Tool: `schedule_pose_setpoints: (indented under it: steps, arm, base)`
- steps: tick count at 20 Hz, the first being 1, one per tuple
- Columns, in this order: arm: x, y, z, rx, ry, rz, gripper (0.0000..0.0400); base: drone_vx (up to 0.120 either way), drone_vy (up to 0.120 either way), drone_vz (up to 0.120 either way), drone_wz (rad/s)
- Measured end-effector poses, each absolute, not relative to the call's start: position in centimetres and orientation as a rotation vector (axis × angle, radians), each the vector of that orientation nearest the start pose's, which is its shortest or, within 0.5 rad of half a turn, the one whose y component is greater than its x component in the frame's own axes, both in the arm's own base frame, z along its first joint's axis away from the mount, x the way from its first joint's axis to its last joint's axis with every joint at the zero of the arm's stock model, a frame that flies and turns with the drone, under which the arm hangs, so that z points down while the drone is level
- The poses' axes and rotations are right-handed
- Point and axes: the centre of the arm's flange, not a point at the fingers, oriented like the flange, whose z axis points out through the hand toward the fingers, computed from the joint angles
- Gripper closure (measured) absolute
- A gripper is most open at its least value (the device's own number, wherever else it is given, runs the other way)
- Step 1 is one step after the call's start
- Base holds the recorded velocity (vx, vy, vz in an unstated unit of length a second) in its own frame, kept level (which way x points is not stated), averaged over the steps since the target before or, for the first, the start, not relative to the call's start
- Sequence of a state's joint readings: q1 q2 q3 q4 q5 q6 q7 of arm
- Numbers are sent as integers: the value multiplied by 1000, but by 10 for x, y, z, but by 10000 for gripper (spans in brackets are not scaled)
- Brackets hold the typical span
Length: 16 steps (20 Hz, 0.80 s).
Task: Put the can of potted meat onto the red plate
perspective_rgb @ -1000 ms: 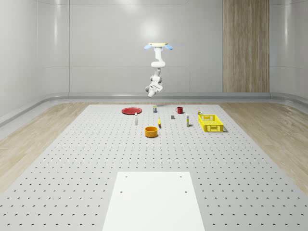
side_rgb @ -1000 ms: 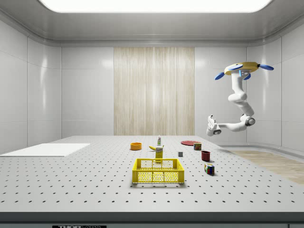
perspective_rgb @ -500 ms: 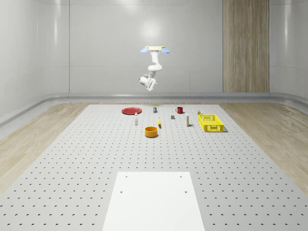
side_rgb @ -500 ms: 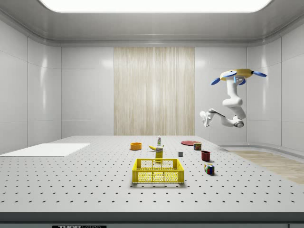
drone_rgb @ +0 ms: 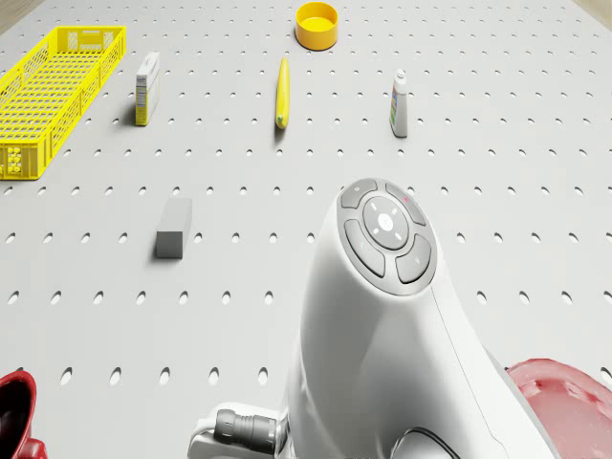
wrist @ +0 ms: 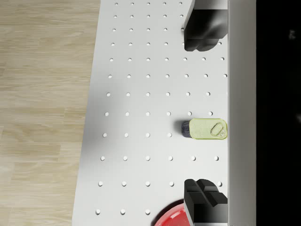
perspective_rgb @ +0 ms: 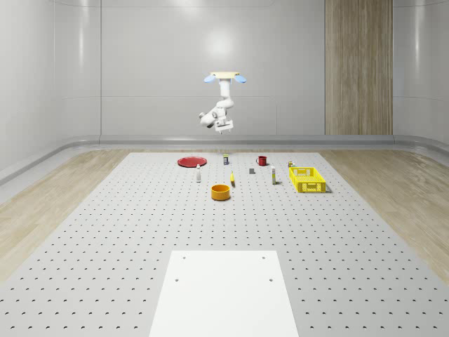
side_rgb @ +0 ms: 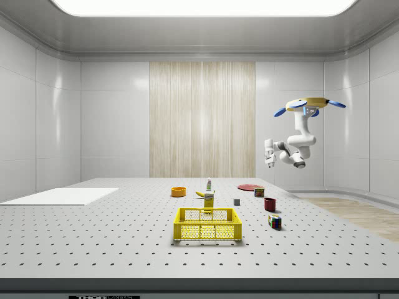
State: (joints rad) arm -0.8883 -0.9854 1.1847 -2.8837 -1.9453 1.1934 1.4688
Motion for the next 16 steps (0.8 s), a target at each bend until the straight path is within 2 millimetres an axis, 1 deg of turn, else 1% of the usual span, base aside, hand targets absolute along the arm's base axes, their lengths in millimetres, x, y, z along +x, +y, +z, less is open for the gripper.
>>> schedule_pose_setpoints:
  steps: [4,7,11,12,16]
  arm:
    - [307,8,491,74,-36,785,0]
    - [307,4,491,43,-22,785,0]
    - [307,2,491,21,-12,784,0]
    - [307,2,491,18,-10,784,0]
    - [307,1,491,9,-6,784,0]
  base:
    - [120,0,-120,0]
    - [13,13,-120,0]
    - [0,120,-120,0]
    - [0,0,-120,0]
    - [120,-10,0,0]
